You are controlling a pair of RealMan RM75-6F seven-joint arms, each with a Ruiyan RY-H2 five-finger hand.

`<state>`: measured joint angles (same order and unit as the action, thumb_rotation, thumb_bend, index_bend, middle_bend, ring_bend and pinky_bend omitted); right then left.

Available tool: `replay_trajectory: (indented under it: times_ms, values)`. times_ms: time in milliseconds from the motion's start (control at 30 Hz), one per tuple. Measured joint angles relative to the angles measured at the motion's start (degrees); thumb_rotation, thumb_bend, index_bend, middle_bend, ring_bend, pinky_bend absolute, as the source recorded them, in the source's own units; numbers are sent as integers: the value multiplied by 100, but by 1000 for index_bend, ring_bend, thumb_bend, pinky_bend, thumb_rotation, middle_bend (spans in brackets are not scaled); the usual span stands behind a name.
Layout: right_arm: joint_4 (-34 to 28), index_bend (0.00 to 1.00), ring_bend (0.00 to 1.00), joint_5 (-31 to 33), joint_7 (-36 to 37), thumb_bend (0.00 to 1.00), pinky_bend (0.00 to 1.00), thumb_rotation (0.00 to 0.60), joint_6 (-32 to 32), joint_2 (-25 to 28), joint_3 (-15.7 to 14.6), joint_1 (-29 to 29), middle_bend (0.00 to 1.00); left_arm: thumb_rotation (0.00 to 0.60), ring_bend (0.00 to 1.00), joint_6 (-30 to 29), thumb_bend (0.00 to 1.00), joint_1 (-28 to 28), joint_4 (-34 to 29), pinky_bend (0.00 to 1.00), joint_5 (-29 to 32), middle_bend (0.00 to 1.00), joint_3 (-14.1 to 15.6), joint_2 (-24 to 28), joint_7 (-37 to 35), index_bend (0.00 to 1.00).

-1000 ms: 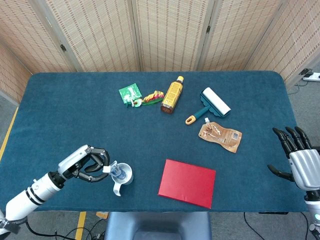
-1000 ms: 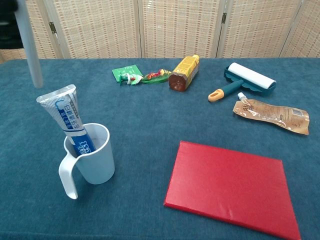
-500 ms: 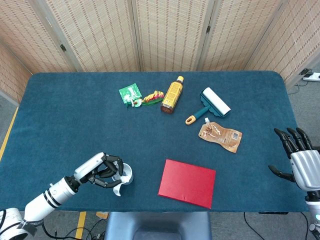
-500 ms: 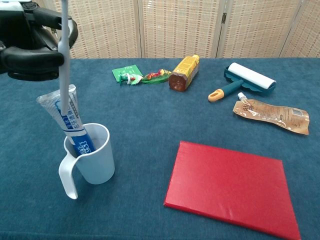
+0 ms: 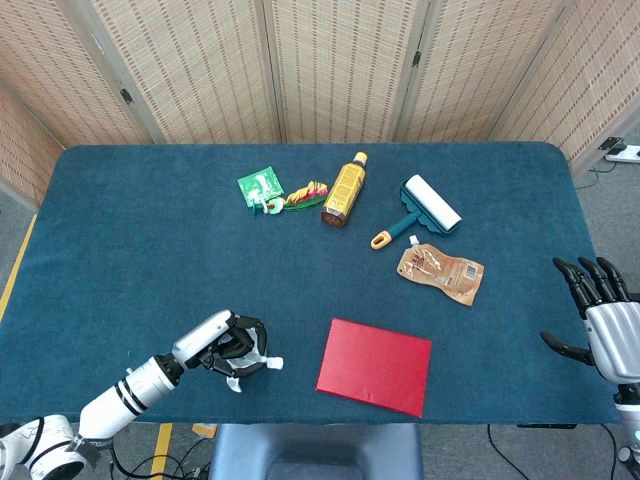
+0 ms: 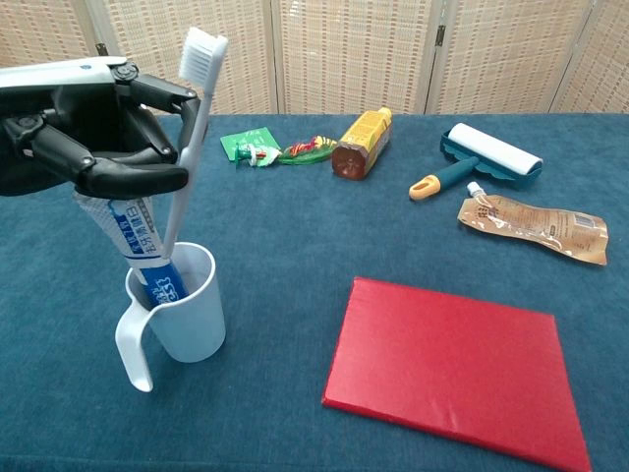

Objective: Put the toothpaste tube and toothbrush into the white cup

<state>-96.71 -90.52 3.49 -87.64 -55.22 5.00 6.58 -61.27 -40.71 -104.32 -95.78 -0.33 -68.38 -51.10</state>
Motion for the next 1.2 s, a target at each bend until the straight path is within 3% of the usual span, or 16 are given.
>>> replay_trajectory:
  times_ms: [433, 867, 1200]
  values:
    - [63, 11, 96, 17, 77, 38, 83, 600, 4, -17, -2, -6, 178, 600, 951, 83, 410, -15, 92, 1000, 240, 1000, -69, -180, 703, 641]
    - [92, 11, 97, 13, 119, 38, 84, 600, -19, -17, -9, -26, 178, 600, 951, 114, 409, 4, 112, 1000, 304, 1000, -54, -121, 823, 615]
    - [88, 11, 100, -20, 124, 38, 84, 600, -49, -18, -12, -35, 178, 600, 951, 37, 409, 53, 114, 1000, 205, 1000, 13, 36, 635, 503]
